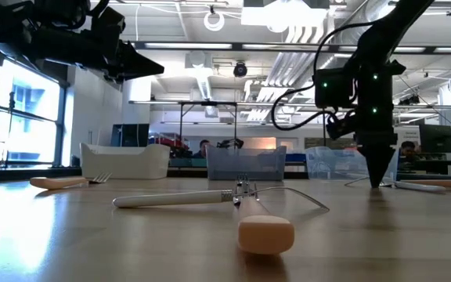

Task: Sort silverware by color (type)
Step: Put the top right orange fork into the black bin

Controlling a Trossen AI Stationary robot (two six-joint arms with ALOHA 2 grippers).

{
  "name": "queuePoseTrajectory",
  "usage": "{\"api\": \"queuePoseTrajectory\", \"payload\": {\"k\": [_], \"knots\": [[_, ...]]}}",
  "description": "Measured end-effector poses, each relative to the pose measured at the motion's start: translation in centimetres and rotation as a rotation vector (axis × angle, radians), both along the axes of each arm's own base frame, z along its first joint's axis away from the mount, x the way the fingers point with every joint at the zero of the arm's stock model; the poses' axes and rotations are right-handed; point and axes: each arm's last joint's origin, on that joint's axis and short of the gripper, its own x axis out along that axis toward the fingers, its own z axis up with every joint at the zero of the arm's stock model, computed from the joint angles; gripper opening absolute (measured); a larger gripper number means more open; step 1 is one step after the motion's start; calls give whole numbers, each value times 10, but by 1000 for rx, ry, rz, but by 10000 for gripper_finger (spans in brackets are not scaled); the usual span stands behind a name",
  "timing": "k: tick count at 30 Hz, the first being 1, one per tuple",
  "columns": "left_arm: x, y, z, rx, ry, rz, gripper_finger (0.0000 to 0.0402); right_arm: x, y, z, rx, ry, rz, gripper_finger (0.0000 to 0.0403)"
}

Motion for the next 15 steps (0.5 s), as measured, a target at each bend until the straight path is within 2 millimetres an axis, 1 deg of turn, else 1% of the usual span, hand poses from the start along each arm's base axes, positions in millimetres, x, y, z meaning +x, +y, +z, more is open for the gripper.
{"api": "queuePoseTrajectory", "payload": {"k": [5, 8, 11, 12, 15], "knots": [[0, -1, 0, 1, 0, -4, 0, 2, -1, -4, 10, 9, 16, 151], [0, -1, 0, 7, 3, -5, 0, 2, 0, -4, 12, 11, 17, 125], [0, -1, 0, 8, 2, -5, 0, 2, 0, -4, 17, 10, 28, 85], [0, -1, 0, 8, 2, -5, 0, 2, 0, -4, 16, 11, 34, 80], [0, -1, 0, 8, 2, -4, 0, 4, -1, 0, 19, 20, 38, 80]]}}
